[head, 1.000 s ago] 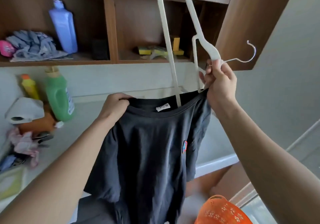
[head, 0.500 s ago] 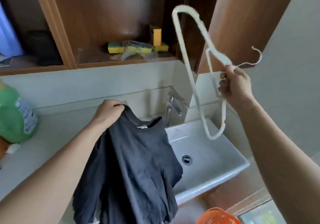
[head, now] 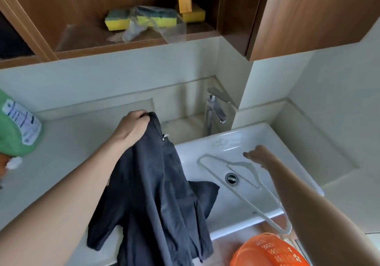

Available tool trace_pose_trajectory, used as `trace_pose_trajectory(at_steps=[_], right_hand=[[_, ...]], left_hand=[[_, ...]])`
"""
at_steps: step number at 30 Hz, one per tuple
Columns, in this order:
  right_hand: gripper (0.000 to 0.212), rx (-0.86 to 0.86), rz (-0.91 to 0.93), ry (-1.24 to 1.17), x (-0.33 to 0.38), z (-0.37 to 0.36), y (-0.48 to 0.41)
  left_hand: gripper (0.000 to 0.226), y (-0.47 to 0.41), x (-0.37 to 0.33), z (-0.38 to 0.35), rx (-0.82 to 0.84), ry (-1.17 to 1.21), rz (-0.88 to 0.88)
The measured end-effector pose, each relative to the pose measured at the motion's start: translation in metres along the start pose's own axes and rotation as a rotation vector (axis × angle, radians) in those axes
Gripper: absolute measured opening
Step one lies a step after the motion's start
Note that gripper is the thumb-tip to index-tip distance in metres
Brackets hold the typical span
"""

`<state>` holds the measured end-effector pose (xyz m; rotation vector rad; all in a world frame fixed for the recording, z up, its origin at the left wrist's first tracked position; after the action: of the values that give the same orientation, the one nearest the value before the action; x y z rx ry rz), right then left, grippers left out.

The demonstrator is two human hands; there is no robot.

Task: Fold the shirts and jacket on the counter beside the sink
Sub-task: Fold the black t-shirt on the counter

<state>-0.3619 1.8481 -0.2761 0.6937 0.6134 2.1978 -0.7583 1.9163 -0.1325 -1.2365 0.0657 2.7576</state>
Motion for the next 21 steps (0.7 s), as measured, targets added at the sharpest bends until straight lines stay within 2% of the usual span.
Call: trace_pose_trajectory(at_steps=[2, 5, 8, 11, 13, 15, 17, 18, 21], right_hand=[[0.052, -0.032, 0.175, 0.072, 0.042, -0.005, 0.015], [0.046, 0.122, 0.508, -0.211, 0.117, -0.021, 0.053], [0.048, 0.211, 0.775, -0.272, 0.174, -0.040, 0.103], [0.065, 0.299, 0.892, -0.230, 0.205, -0.062, 0.145], [0.065, 0.331, 0.892, -0.198, 0.216, -0.074, 0.161], [0.048, 0.246, 0.887, -0.081, 0.222, -0.081, 0.171], [0.023, 0.093, 0.903, 0.099, 0.223, -0.085, 0.187], [0.017, 0.021, 0.908, 0.193, 0.220, -0.086, 0.197], [0.024, -0.171, 0.876, 0.378, 0.204, -0.093, 0.231]], left_hand=[[0.022, 0.001, -0.001, 0.001, 0.027, 0.017, -0.016], [0.030, 0.010, -0.006, 0.010, 0.080, 0.068, -0.056], [0.037, 0.029, -0.011, 0.031, 0.074, 0.133, -0.113], [0.031, 0.053, -0.013, 0.054, 0.054, 0.212, -0.153], [0.029, 0.073, -0.011, 0.072, 0.034, 0.222, -0.168], [0.026, 0.092, -0.007, 0.089, 0.002, 0.192, -0.180], [0.022, 0.117, -0.004, 0.108, -0.039, 0.154, -0.193], [0.022, 0.130, -0.002, 0.116, -0.055, 0.141, -0.205], [0.023, 0.171, 0.009, 0.143, -0.105, 0.118, -0.244]])
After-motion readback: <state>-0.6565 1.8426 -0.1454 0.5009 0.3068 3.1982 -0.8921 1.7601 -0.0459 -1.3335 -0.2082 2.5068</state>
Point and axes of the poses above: each hand's wrist, its own y-axis away from the middle knuckle, its own z-axis out of the back of the hand, x = y × z, the point moved 5 cm from there along -y, towards the middle knuckle, and after that the axes turned 9 degrees about -z, right-handed, at the moved point
